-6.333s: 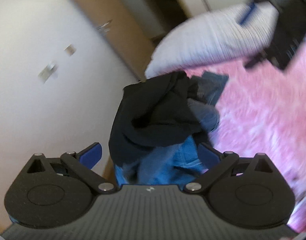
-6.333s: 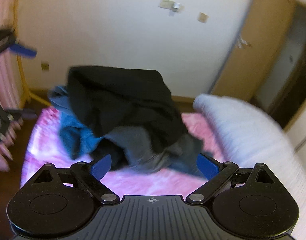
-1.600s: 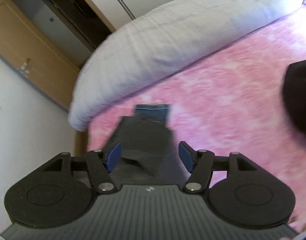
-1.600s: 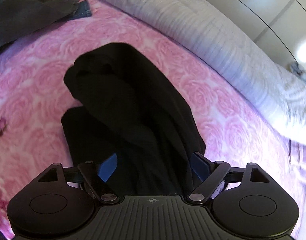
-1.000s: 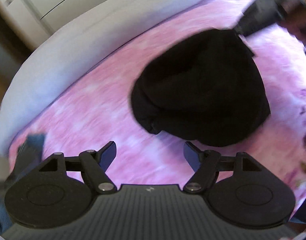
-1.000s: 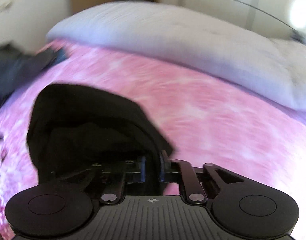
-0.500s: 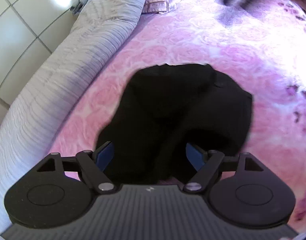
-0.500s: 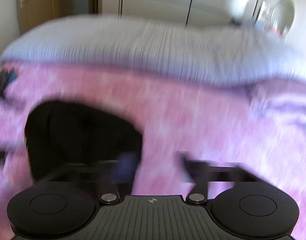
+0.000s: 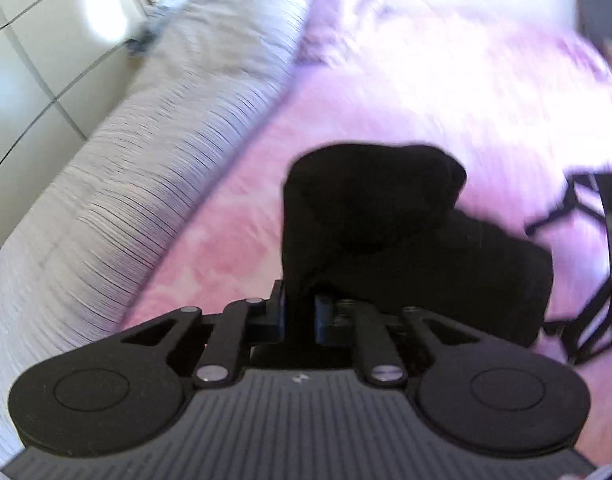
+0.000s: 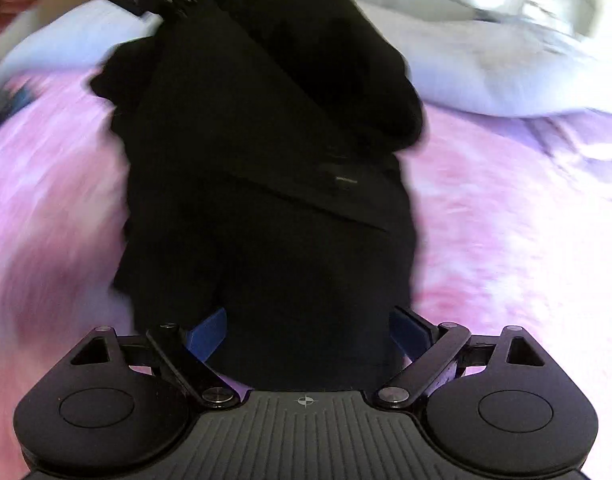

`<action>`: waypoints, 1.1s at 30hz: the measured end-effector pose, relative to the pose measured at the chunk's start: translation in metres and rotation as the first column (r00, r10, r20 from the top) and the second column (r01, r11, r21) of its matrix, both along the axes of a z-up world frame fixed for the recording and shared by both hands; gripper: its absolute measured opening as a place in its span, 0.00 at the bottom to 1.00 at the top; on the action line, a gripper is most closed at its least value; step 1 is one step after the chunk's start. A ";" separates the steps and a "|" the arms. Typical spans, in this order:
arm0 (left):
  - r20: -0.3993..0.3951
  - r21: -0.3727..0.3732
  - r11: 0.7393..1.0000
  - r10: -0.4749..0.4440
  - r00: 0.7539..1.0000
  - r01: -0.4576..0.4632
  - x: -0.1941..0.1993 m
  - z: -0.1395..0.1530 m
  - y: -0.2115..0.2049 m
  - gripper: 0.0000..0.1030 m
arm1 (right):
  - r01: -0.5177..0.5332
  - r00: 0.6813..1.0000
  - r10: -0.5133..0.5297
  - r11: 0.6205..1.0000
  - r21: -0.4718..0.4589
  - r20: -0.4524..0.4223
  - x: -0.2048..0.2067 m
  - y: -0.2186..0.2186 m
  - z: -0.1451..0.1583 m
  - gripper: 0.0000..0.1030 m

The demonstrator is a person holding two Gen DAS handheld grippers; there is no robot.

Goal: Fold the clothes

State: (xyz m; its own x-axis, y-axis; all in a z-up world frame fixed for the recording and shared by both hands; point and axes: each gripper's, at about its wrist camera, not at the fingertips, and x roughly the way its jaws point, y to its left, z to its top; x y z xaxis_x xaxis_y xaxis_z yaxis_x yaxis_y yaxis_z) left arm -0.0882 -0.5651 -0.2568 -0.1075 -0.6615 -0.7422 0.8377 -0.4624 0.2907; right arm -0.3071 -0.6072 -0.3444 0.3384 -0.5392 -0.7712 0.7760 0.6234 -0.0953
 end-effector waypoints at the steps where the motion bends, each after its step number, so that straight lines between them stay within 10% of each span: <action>1: -0.018 -0.004 1.000 0.006 1.000 -0.006 0.001 0.009 -0.001 0.09 | 0.038 0.999 -0.038 0.999 -0.014 0.028 -0.002 0.002 0.010 0.88; 7: -0.087 0.029 0.999 0.016 0.996 -0.014 -0.005 0.030 -0.005 0.08 | -0.016 0.986 0.033 0.994 -0.106 0.162 0.020 0.041 0.044 0.88; 15: -0.091 0.035 0.999 -0.016 0.996 0.020 0.000 0.042 0.017 0.08 | 0.037 0.999 -0.042 0.982 -0.187 -0.024 0.104 0.036 -0.026 0.88; 16: -0.080 0.032 0.999 -0.025 0.996 0.027 0.002 0.042 0.020 0.08 | 0.042 0.999 -0.047 0.982 -0.185 -0.024 0.100 0.032 -0.027 0.85; 18: -0.061 0.020 0.999 -0.045 0.997 0.046 0.009 0.044 0.033 0.04 | 0.043 0.998 -0.048 0.988 -0.149 -0.030 0.083 0.028 -0.016 0.12; 27: 0.018 -0.085 0.996 -0.033 0.999 0.035 0.035 0.061 0.106 0.00 | 0.064 0.992 -0.083 0.979 -0.194 -0.095 -0.065 0.054 0.103 0.06; 29: 0.056 -0.071 0.997 -0.022 0.998 0.026 0.029 0.046 0.120 0.07 | 0.062 0.991 -0.085 0.977 -0.204 -0.106 -0.089 0.057 0.125 0.06; 33: 0.153 -0.049 0.995 -0.074 0.986 0.082 0.001 0.000 0.142 0.56 | 0.052 0.993 -0.071 0.982 -0.183 -0.099 -0.116 0.056 0.139 0.06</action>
State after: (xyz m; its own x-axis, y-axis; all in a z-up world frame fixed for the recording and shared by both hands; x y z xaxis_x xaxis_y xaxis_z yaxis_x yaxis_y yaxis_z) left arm -0.0873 -0.4235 -0.2566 -0.0498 -0.6953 -0.7170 0.7445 -0.5043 0.4375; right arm -0.4235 -0.5512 -0.2053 0.2229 -0.6895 -0.6891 0.7920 0.5402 -0.2843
